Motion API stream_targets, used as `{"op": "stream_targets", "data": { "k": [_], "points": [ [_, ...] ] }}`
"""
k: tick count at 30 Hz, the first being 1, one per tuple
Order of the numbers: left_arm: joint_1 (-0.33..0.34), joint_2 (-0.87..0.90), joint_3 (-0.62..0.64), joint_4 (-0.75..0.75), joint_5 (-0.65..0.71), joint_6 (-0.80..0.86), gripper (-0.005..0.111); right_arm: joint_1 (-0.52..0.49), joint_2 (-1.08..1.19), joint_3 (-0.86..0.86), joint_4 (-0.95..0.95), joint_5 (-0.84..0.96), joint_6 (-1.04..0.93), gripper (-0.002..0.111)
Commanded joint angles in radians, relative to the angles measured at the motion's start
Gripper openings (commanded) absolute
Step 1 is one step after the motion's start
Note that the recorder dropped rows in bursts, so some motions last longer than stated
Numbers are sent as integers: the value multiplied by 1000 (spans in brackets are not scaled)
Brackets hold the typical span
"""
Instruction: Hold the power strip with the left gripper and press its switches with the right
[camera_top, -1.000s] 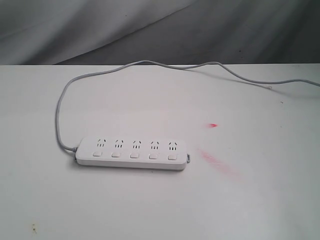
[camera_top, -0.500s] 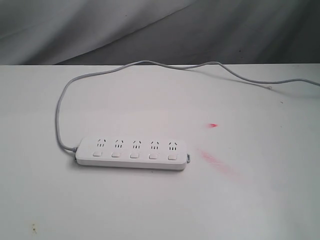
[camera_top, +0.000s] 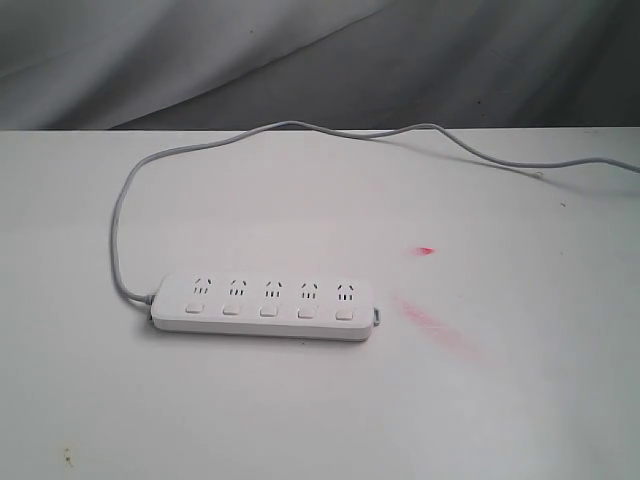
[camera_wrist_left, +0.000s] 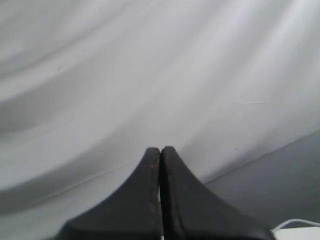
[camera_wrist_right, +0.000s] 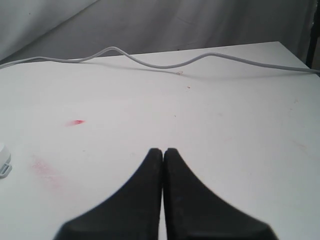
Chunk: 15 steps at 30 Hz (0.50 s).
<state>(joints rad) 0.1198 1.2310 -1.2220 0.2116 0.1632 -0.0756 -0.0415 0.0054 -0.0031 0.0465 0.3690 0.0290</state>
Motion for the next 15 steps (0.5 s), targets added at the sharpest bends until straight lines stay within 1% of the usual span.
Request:
{"op": "stream_targets", "data": {
  "k": [1,4,11,12,15],
  "points": [
    [-103,-1,-6,65,19,5,0,-7,-5,3,-9,-5,3,0],
    [-144,-16,-6,65,94,5,0,-7,-5,3,-9,-5,3,0],
    [-158,-90,-6,47,334,-4,0,-7,-5,3,-9,-5,3,0],
    [-171,-100,-6,55,334,-4,0,-7,-5,3,-9,-5,3,0],
    [-215,-118,-6,68,230,-4,0,-7,-5,3,-9,-5,3,0]
  ]
}}
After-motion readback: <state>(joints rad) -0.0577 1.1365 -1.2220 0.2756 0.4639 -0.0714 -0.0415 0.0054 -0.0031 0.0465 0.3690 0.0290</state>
